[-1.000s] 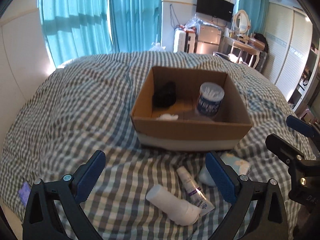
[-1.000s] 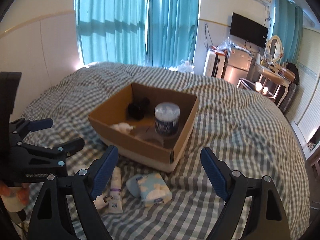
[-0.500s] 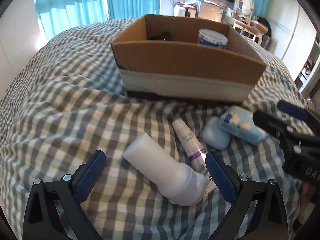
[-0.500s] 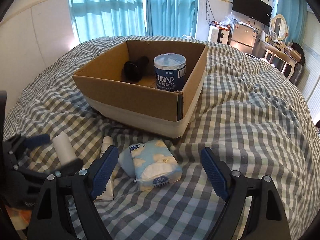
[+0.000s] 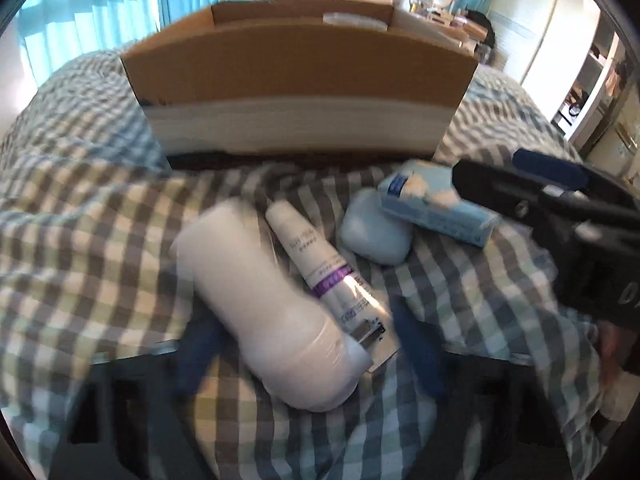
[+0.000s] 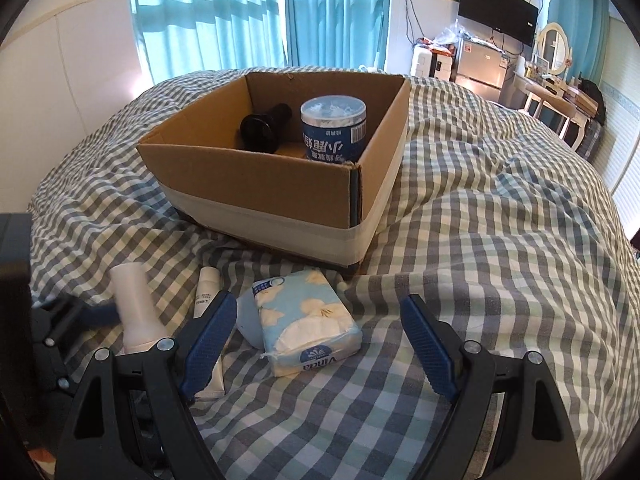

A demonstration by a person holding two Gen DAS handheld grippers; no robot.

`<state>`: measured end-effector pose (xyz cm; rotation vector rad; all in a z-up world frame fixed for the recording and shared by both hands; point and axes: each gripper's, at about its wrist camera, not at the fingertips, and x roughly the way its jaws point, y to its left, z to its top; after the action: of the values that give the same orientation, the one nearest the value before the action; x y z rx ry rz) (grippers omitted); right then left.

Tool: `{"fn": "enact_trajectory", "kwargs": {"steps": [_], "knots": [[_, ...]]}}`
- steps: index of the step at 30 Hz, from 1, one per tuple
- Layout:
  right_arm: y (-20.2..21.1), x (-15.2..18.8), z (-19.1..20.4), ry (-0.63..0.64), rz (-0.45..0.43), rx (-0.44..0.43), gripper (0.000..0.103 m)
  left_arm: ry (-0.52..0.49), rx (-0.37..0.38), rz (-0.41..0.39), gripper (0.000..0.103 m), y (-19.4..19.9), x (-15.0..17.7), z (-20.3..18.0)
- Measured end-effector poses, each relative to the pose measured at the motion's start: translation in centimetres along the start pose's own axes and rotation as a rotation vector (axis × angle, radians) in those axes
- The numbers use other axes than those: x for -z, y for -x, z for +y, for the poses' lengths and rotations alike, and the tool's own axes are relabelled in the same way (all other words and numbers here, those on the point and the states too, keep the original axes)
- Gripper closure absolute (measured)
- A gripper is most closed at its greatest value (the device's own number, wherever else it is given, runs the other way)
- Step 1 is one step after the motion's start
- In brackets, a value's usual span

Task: Organize objects
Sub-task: 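Grasp the white plastic bottle with the left tool while the right grasps the floral tissue pack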

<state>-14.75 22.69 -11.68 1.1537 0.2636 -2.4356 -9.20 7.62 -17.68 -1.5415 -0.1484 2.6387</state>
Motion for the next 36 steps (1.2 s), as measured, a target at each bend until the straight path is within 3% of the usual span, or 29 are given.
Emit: {"fn": "enact_trajectory", "kwargs": {"steps": [4,10,17,18,19,21,36], "knots": [[-0.2,0.0,-0.3,-0.011,0.011,-0.004,0.019,0.017,0.037,-0.003,0.035,0.3,0.3,0.3],[-0.8,0.1,-0.2,-0.002,0.038,-0.005,0.019,0.017,0.015,-0.025,0.035,2.2,0.4,0.3],[-3.7,-0.2,0.4,0.025,0.151,-0.012,0.019,0.008,-0.027,-0.047,0.035,3.8,0.0,0.8],[-3.9,-0.2,0.5,0.034,0.16,-0.011,0.023,0.008,-0.026,-0.047,0.035,3.9,0.0,0.8],[-3.9,-0.1,0.7,0.042,0.165,-0.011,0.038,0.011,-0.029,-0.048,0.035,4.1,0.1,0.9],[-4.0,0.1,0.8,0.053,0.166,-0.01,0.041,0.014,-0.03,-0.049,0.035,4.3,0.3,1.2],[2.5,0.7,3.4,0.151,-0.026,0.139,0.043,0.051,0.008,-0.115,0.035,7.1,-0.6,3.4]]}}
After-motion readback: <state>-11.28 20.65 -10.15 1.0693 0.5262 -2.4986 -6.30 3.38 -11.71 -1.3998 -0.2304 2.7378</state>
